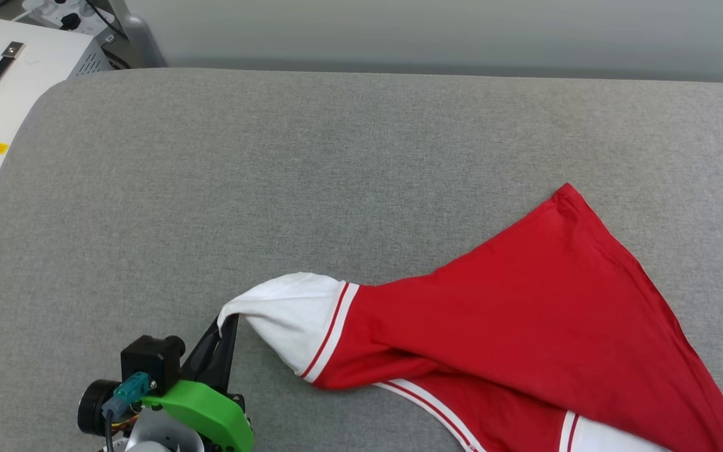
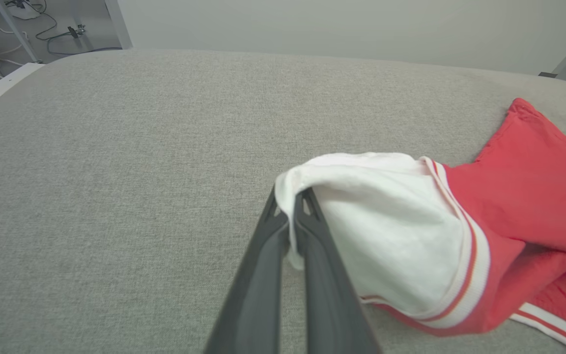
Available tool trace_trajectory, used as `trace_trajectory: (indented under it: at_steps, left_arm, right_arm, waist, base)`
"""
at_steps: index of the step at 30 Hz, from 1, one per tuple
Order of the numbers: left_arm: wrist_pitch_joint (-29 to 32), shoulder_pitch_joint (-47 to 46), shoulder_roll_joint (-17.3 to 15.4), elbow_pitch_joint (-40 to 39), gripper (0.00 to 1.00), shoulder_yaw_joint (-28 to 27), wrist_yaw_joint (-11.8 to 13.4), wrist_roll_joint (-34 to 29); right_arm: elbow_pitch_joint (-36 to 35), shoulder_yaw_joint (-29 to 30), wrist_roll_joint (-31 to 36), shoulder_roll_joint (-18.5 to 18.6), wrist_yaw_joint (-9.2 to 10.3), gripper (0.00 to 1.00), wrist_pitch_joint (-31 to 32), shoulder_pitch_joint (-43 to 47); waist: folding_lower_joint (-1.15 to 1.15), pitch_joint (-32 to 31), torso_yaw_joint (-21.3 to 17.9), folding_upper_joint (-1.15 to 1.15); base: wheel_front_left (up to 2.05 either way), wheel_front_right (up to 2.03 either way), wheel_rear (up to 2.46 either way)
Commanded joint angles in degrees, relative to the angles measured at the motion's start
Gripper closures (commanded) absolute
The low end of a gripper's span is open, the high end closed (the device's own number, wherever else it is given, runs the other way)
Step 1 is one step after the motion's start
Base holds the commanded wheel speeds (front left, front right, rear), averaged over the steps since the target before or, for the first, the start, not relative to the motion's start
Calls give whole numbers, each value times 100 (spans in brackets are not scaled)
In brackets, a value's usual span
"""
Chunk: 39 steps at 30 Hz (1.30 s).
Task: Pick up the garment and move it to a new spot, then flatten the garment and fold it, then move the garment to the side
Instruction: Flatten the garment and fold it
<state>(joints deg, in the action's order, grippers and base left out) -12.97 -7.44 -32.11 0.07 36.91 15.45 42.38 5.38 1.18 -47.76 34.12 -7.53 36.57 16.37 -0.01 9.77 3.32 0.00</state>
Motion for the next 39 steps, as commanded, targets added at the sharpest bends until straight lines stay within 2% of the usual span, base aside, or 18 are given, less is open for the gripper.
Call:
trace_trajectory:
  at_steps: [1,3,5,15,18,21,27,32,39]
  left_arm:
    - [19,4,-12,2,100,3,38,23]
    - [33,-17,-7,1,100,27,33,9]
    - [47,-30,-4,-13,100,45,40,-2]
    - [104,-124,5,-250,100,97,125,-85]
    - [113,-196,22,-329,100,111,130,-118]
    - [120,-299,54,-388,100,140,119,-167]
    - [125,-611,203,-433,100,242,32,-283]
    - [107,-921,368,-345,100,354,-115,-380]
    - [43,-1215,584,-185,100,433,-261,-441]
  right_arm:
    - [99,-1,83,-68,4,100,61,68]
    - [130,83,221,-128,4,100,-64,12]
    - [68,197,269,-177,4,0,-213,-106]
    - [-1103,746,701,307,4,0,-802,-1112]
    - [-1323,595,720,473,4,0,-646,-1643]
    - [-1378,208,723,660,4,0,-313,-2316]
    - [-900,-822,874,937,4,0,628,-3712]
    - [-206,-1522,889,940,4,0,1292,-4697]
    - [750,-2343,975,746,4,0,1555,-5622]
  waist:
    - [1,-8,23,0]
    - [1,-23,41,0]
    - [1,-47,50,0]
    - [1,51,217,0]
    - [1,174,303,0]
    - [1,333,413,0]
    - [1,702,702,0]
    - [1,1001,954,0]
    - [1,1361,1173,0]
  base:
    - [0,0,0]
    - [0,0,0]
    - [0,0,0]
    - [0,0,0]
    - [0,0,0]
    - [0,0,0]
    - [0,0,0]
    - [0,0,0]
    - [0,0,0]
